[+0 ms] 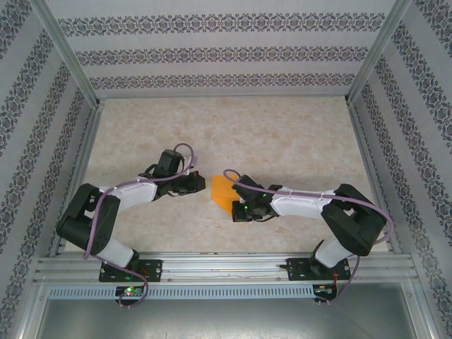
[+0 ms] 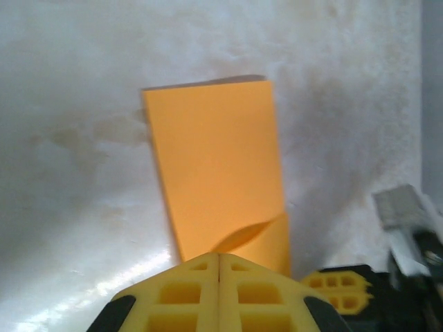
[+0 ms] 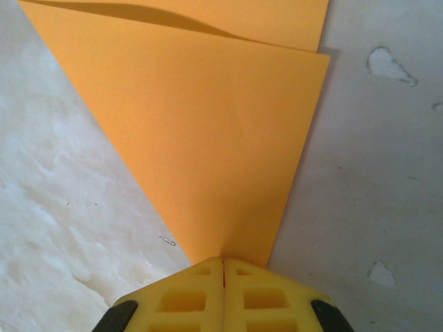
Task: Fold a paper plane with a square sheet of paper (fold left side to right side)
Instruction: Third fold the triangle at the center of the table.
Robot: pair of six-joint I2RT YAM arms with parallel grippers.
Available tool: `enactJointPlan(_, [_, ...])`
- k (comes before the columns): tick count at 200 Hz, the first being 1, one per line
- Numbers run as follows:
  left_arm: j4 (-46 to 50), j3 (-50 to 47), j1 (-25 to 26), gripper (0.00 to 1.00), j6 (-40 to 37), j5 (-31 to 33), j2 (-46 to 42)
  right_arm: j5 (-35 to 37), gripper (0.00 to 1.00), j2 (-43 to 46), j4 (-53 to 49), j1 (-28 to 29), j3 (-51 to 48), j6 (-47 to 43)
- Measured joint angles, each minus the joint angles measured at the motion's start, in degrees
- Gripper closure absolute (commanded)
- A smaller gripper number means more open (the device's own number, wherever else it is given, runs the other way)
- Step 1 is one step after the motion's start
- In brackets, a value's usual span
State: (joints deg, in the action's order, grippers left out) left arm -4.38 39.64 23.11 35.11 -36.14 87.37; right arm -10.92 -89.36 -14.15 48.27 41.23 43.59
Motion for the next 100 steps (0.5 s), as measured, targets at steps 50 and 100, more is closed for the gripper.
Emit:
enactJointPlan(50, [-3.15, -0.76, 7.28, 0.99, 1.4, -4.31, 2.99, 0.33, 1.0, 0.31, 0.2, 0.0, -0.37, 0.2])
enactJointPlan(100, [-4.9, 1.11, 9.03, 0.99, 2.67, -5.27, 9.09, 0.57, 1.0, 0.39, 0.2, 0.02, -0.44, 0.24])
